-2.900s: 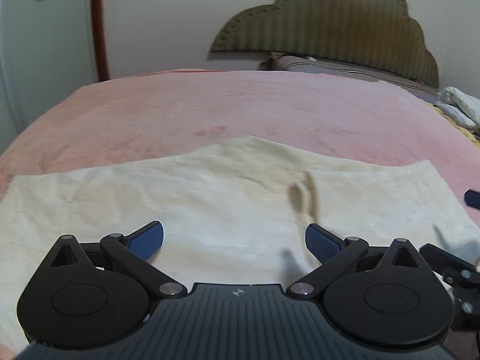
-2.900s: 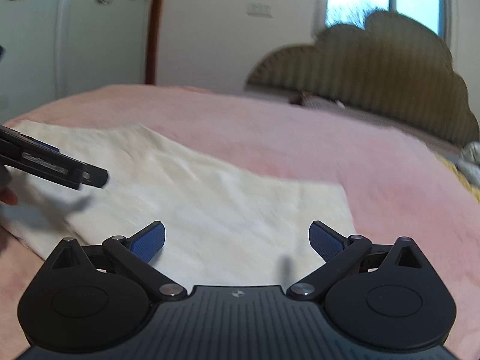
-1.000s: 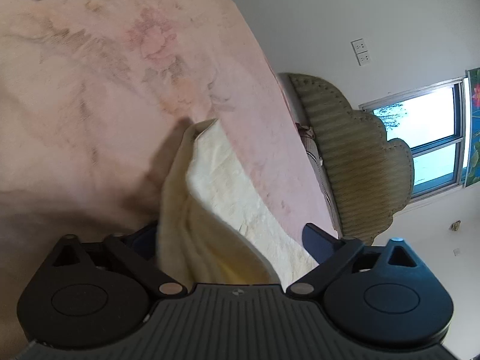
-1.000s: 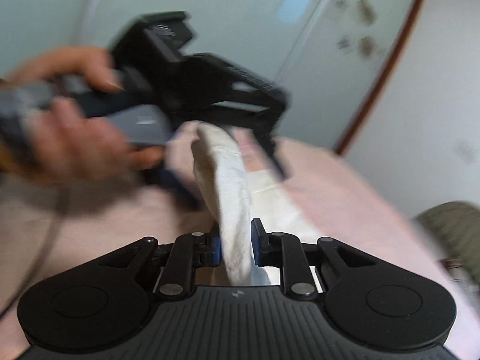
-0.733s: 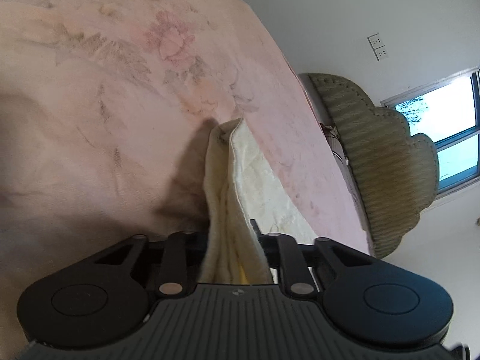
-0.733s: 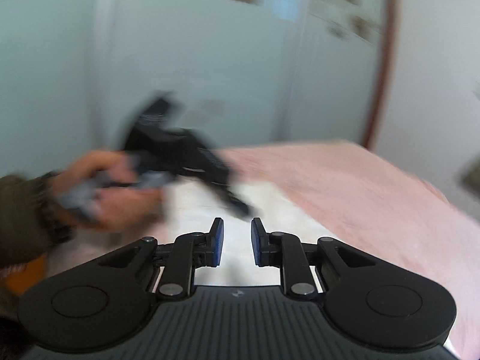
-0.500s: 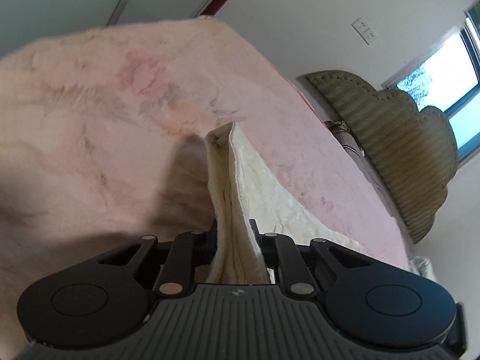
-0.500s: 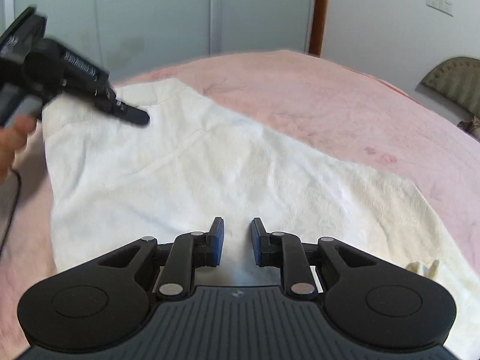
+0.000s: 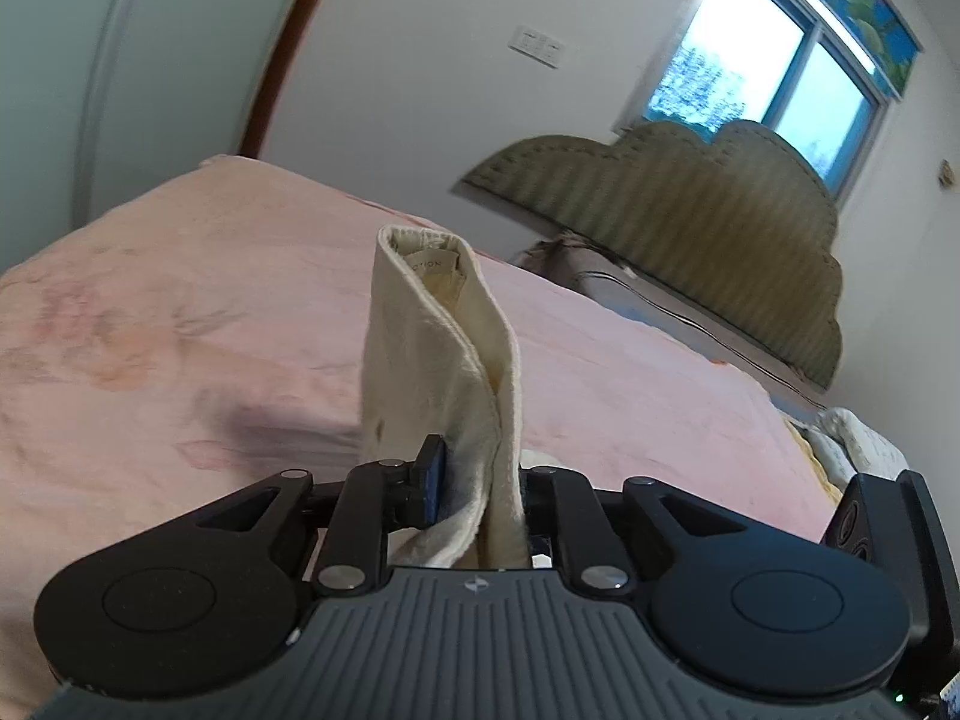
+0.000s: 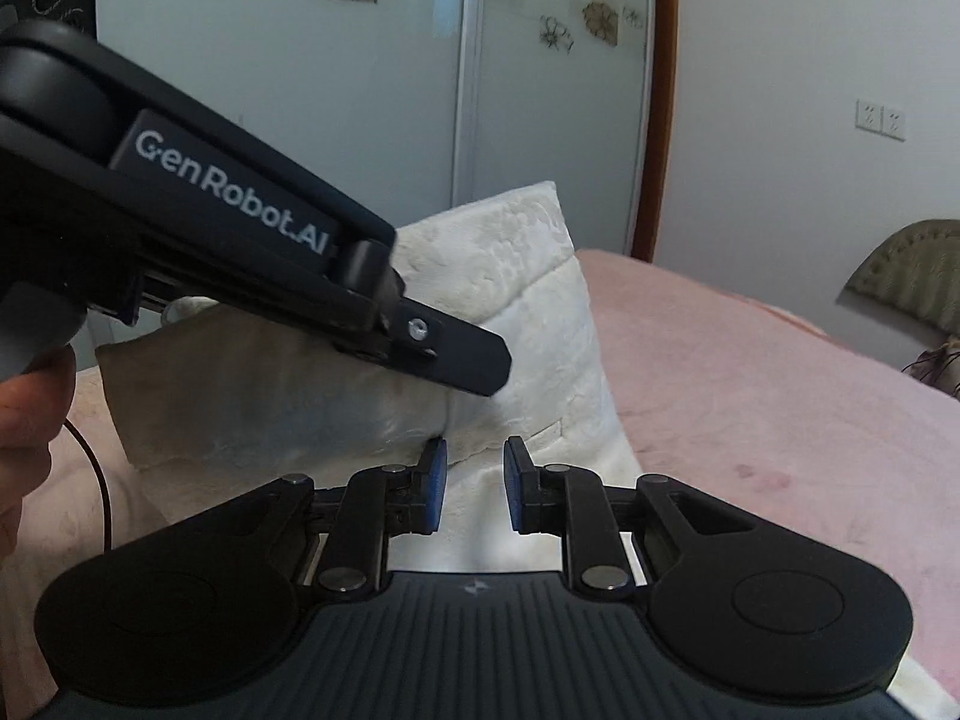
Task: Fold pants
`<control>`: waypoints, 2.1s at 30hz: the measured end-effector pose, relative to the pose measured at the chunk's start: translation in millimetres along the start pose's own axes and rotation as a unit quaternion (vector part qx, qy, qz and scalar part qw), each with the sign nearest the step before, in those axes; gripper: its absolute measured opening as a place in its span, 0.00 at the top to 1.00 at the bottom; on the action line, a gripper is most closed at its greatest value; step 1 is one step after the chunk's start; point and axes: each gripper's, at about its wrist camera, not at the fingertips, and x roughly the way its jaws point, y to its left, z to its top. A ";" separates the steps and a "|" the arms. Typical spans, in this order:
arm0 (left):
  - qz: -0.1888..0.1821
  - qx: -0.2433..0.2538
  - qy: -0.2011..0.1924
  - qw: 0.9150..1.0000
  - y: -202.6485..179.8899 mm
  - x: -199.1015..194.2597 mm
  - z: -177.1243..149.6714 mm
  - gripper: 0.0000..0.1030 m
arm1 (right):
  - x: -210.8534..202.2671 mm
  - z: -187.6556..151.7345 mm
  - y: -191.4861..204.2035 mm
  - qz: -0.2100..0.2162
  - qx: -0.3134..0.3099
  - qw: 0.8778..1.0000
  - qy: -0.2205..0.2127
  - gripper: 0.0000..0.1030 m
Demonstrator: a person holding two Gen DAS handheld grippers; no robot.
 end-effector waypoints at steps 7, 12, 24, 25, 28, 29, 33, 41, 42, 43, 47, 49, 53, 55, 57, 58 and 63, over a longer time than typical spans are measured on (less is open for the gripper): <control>-0.060 0.058 0.008 0.996 -80.4 34.4 -16.3 0.76 | -70.7 -26.4 -36.4 -0.047 0.000 0.998 -0.037 0.81; -0.098 0.097 0.028 0.990 -133.3 69.3 -41.0 0.71 | -122.8 -53.7 -73.9 -0.067 0.036 0.996 -0.045 0.80; -0.145 0.149 0.074 0.975 -215.6 121.3 -108.1 0.64 | -204.7 -127.1 -124.8 -0.113 0.103 0.988 -0.022 0.80; -0.148 0.152 0.075 0.974 -220.6 124.7 -112.2 0.63 | -207.0 -130.5 -126.7 -0.117 0.107 0.987 -0.020 0.80; -0.149 0.158 0.080 0.973 -233.7 135.1 -122.4 0.61 | -214.2 -139.4 -131.8 -0.131 0.118 0.984 -0.012 0.80; -0.151 0.159 0.082 0.972 -236.2 138.8 -125.2 0.61 | -218.2 -142.2 -132.8 -0.134 0.120 0.984 -0.009 0.80; -0.150 0.157 0.094 0.972 -239.9 153.2 -132.0 0.61 | -221.5 -149.4 -146.1 -0.141 0.133 0.981 0.001 0.80; -0.169 0.113 0.170 0.964 -236.1 189.2 -138.7 0.48 | -219.5 -157.4 -161.2 -0.183 0.162 0.969 0.030 0.75; -0.182 0.099 0.182 0.961 -233.3 190.4 -137.7 0.46 | -224.0 -160.0 -161.9 -0.195 0.168 0.966 0.035 0.74; -0.201 0.089 0.191 0.957 -231.6 190.5 -136.2 0.45 | -230.1 -164.6 -163.2 -0.210 0.178 0.960 0.042 0.74; -0.239 0.112 0.183 0.947 -235.7 173.6 -124.8 0.43 | -258.1 -180.4 -170.4 -0.288 0.212 0.932 0.059 0.74; -0.227 0.145 0.145 0.952 -232.0 160.3 -113.2 0.35 | -275.0 -182.5 -177.2 -0.309 0.253 0.916 0.033 0.74; -0.134 0.198 0.081 0.968 -202.5 151.3 -85.1 0.26 | -283.4 -161.0 -174.4 -0.305 0.253 0.918 -0.009 0.74; -0.080 0.217 0.070 0.970 -182.6 156.3 -71.9 0.26 | -268.9 -144.2 -166.0 -0.283 0.207 0.936 0.007 0.74; -0.032 0.223 0.065 0.972 -160.8 162.3 -62.8 0.26 | -242.9 -124.6 -156.5 -0.254 0.153 0.954 0.037 0.74; -0.012 0.223 0.065 0.973 -149.5 165.4 -58.7 0.26 | -229.2 -116.4 -152.2 -0.235 0.131 0.962 0.052 0.74; 0.018 0.218 0.117 0.969 -117.2 196.2 -61.5 0.26 | -163.3 -103.8 -158.1 -0.189 0.082 0.969 0.137 0.74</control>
